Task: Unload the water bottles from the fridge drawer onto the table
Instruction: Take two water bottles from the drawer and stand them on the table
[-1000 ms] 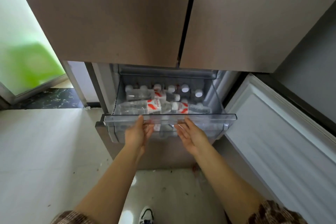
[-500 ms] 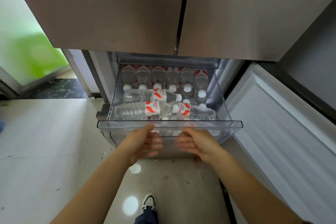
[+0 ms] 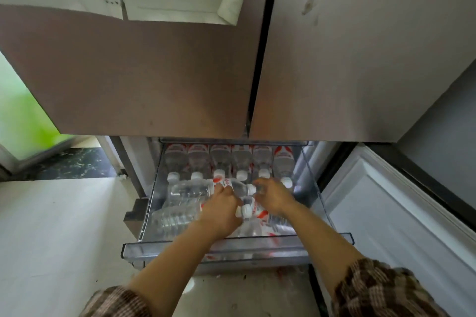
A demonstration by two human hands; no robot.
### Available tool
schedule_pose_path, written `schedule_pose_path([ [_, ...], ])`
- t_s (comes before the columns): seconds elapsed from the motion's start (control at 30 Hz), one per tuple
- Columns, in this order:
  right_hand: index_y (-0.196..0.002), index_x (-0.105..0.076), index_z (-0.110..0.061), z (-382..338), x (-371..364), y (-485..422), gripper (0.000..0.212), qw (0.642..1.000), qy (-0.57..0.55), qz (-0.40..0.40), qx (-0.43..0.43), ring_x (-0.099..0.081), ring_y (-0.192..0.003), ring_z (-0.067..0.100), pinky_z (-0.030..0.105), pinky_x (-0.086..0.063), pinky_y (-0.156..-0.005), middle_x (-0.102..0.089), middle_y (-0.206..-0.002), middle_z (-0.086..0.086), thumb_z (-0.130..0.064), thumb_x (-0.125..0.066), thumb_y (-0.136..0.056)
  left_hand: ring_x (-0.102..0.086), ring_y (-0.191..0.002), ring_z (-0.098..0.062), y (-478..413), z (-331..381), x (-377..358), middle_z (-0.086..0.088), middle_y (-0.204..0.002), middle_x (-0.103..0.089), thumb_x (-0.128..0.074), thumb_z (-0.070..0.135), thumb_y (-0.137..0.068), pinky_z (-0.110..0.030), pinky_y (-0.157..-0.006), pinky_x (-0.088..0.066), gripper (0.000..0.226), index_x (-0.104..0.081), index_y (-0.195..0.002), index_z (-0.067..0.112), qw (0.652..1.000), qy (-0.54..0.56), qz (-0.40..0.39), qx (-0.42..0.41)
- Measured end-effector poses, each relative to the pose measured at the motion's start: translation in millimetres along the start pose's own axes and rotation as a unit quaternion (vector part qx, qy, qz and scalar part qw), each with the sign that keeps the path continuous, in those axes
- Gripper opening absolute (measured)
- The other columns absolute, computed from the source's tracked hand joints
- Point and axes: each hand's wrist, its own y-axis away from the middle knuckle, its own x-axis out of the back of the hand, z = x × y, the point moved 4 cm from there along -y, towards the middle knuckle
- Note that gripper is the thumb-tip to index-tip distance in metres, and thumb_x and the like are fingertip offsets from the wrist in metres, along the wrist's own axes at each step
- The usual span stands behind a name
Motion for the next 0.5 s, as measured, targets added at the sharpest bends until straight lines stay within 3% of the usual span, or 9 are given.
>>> schedule_pose_path([
  [0.1,-0.121,-0.06,-0.025,-3,-3,-18,0.026,0.997,-0.009,-0.072,0.001,-0.064,-0.092,0.021,0.031,-0.053,-0.079,-0.066,-0.111,0.005,-0.022,-0.052,-0.096,-0.024,-0.133,-0.031,-13,1,-3,-0.009,-0.143,-0.04,-0.063,0.041,-0.086,-0.042,-0.111,-0.029,0.048,-0.057,-0.129,0.021,0.998,-0.065,-0.012,-0.022],
  [0.17,-0.124,-0.058,-0.023,-8,-12,-24,0.029,0.975,-0.05,-0.211,0.046,-0.062,-0.103,0.019,0.03,-0.05,-0.088,-0.064,-0.119,0.003,-0.028,-0.054,-0.096,-0.024,-0.134,-0.031,-19,2,-4,-0.009,-0.144,-0.039,-0.062,0.043,-0.086,-0.043,-0.112,-0.025,0.05,-0.058,-0.128,0.019,0.994,-0.102,-0.021,-0.03],
  [0.2,-0.122,-0.059,-0.023,-7,-18,-29,0.028,0.965,-0.05,-0.251,0.053,-0.062,-0.1,0.015,0.026,-0.05,-0.083,-0.064,-0.117,0.0,-0.031,-0.054,-0.096,-0.024,-0.134,-0.032,-21,4,-4,-0.01,-0.144,-0.039,-0.062,0.043,-0.086,-0.044,-0.112,-0.024,0.049,-0.059,-0.128,0.018,0.992,-0.118,-0.027,-0.036],
  [0.27,-0.115,-0.061,-0.022,-9,-12,-33,0.024,0.984,0.018,-0.176,0.033,-0.06,-0.089,0.012,0.021,-0.042,-0.071,-0.063,-0.108,0.0,-0.033,-0.051,-0.097,-0.024,-0.134,-0.033,-22,5,-5,-0.012,-0.143,-0.039,-0.061,0.042,-0.086,-0.045,-0.112,-0.023,0.048,-0.059,-0.127,0.017,0.988,-0.141,-0.034,-0.047],
  [0.33,-0.115,-0.06,-0.022,-4,-8,-41,0.024,0.989,0.098,-0.106,0.033,-0.059,-0.092,0.018,0.027,-0.044,-0.076,-0.063,-0.109,0.002,-0.034,-0.053,-0.095,-0.025,-0.132,-0.032,-22,5,-5,-0.011,-0.141,-0.041,-0.061,0.042,-0.085,-0.045,-0.111,-0.023,0.049,-0.058,-0.128,0.018,0.987,-0.143,-0.032,-0.059],
  [0.43,-0.115,-0.056,-0.027,-2,-2,-32,0.031,0.981,0.12,-0.141,0.064,-0.06,-0.096,0.021,0.035,-0.051,-0.082,-0.063,-0.111,-0.001,-0.041,-0.062,-0.088,-0.028,-0.128,-0.027,-16,4,4,-0.006,-0.135,-0.043,-0.063,0.045,-0.084,-0.04,-0.11,-0.026,0.051,-0.061,-0.125,0.015,0.991,-0.116,-0.001,-0.067],
  [0.5,-0.106,-0.053,-0.032,2,7,-24,0.022,0.984,0.083,-0.145,0.066,-0.06,-0.092,0.018,0.034,-0.051,-0.079,-0.062,-0.102,-0.005,-0.039,-0.064,-0.088,-0.029,-0.124,-0.023,-6,4,17,-0.002,-0.13,-0.042,-0.064,0.048,-0.082,-0.035,-0.107,-0.029,0.051,-0.061,-0.122,0.015,0.993,-0.076,0.038,-0.077],
])
